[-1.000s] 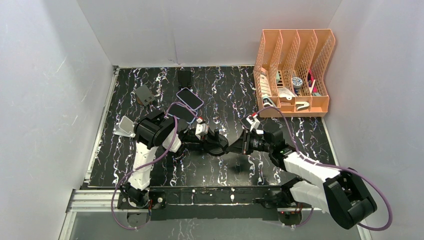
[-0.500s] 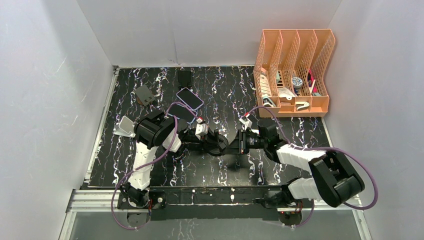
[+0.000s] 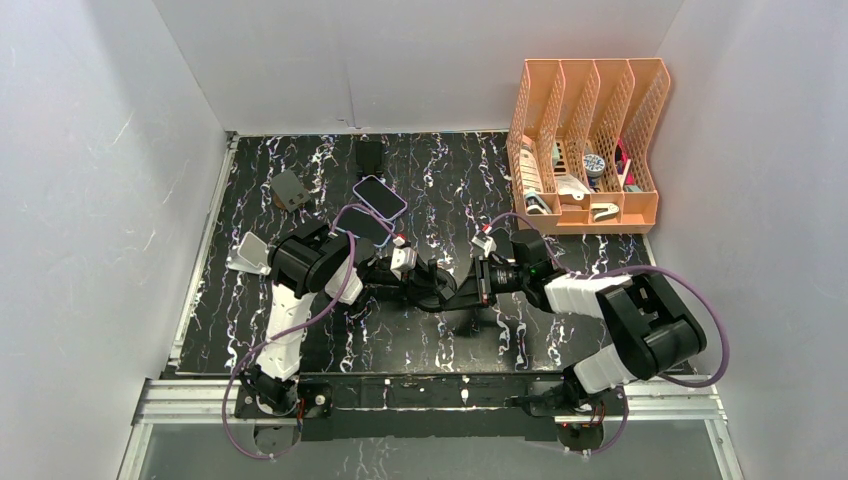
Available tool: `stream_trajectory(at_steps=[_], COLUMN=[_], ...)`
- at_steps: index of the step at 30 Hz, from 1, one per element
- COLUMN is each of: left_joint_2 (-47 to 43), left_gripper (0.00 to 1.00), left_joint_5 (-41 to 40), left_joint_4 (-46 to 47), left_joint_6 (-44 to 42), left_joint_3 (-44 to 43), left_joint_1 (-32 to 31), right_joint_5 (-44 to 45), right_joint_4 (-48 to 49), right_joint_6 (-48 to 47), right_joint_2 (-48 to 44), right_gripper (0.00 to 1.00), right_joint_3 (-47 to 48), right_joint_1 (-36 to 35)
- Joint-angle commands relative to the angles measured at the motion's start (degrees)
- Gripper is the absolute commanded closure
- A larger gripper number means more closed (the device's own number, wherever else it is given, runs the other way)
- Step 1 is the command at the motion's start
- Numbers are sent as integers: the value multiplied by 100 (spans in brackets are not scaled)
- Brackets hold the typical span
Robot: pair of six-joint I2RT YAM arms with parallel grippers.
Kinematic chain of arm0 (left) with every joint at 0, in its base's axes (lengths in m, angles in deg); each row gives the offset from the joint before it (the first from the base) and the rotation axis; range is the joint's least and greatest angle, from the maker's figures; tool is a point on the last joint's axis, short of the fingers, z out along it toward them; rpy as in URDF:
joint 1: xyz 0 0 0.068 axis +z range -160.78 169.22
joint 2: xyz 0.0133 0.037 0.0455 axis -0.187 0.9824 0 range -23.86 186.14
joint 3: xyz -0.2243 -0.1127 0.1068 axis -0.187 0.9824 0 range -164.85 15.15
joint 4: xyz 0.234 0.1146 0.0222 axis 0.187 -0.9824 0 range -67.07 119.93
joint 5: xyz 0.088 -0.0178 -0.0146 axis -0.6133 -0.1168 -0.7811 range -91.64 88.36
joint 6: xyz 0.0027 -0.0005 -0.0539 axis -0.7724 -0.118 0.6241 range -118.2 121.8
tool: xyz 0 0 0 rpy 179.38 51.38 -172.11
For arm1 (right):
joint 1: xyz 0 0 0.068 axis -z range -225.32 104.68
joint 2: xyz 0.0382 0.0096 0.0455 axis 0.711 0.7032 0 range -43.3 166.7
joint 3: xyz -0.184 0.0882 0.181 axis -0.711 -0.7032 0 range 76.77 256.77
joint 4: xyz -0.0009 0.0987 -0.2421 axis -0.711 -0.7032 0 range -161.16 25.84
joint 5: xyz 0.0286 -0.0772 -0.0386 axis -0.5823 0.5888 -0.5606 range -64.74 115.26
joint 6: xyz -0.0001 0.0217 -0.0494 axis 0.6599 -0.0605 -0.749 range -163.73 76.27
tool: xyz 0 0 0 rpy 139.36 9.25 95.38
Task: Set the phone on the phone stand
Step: Adjust the phone stand at the center of the board.
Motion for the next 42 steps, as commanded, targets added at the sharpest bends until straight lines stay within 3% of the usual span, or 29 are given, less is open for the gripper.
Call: stream_trajectory(at_steps=[1, 15, 19, 20, 24, 26, 28, 32, 35, 39, 42], left_joint_2=[1409, 1436, 1408, 1395, 1356, 1344, 1328, 1308, 1273, 1262, 1239], left_gripper=[100, 100, 100, 100, 100, 100, 100, 100, 100, 100, 100], left_joint_5=[332, 322, 332, 337, 340, 345, 350, 364, 384, 424, 441], left_joint_4=[800, 806, 800, 806, 807, 800, 807, 802, 805, 807, 803], left_joint_6=[70, 111, 121, 128, 141, 141, 153, 150, 150, 176, 178], left_joint_3=[506, 476, 467, 467, 452, 449, 459, 464, 476, 463, 487], left_joint_1=[-326, -318, -317, -315, -317, -317, -317, -317, -319, -326, -326], right_joint_5=[2739, 3656, 3347, 3300, 3336, 3338, 3188, 2930, 2784, 2042, 1574], right_joint_4=[-1699, -2293, -1971, -1946, -2141, -2258, -2456, -3258, -3245, -3055, -2672], right_joint_6=[-949, -826, -1039, -1144, -1443, -1422, -1374, -1445, -1328, -1240, -1127], right_joint_2=[984, 696, -304, -687, -2292, -3090, -3724, -4399, -4558, -3531, -2819], right_gripper=[99, 99, 99, 94, 41, 20, 14, 14, 24, 33, 34], right_joint_3=[-241, -88, -317, -326, -216, -206, -172, 227, 566, 1147, 1410], right_joint_1=[-218, -457, -453, -449, -455, -449, -450, -454, -451, -450, -452])
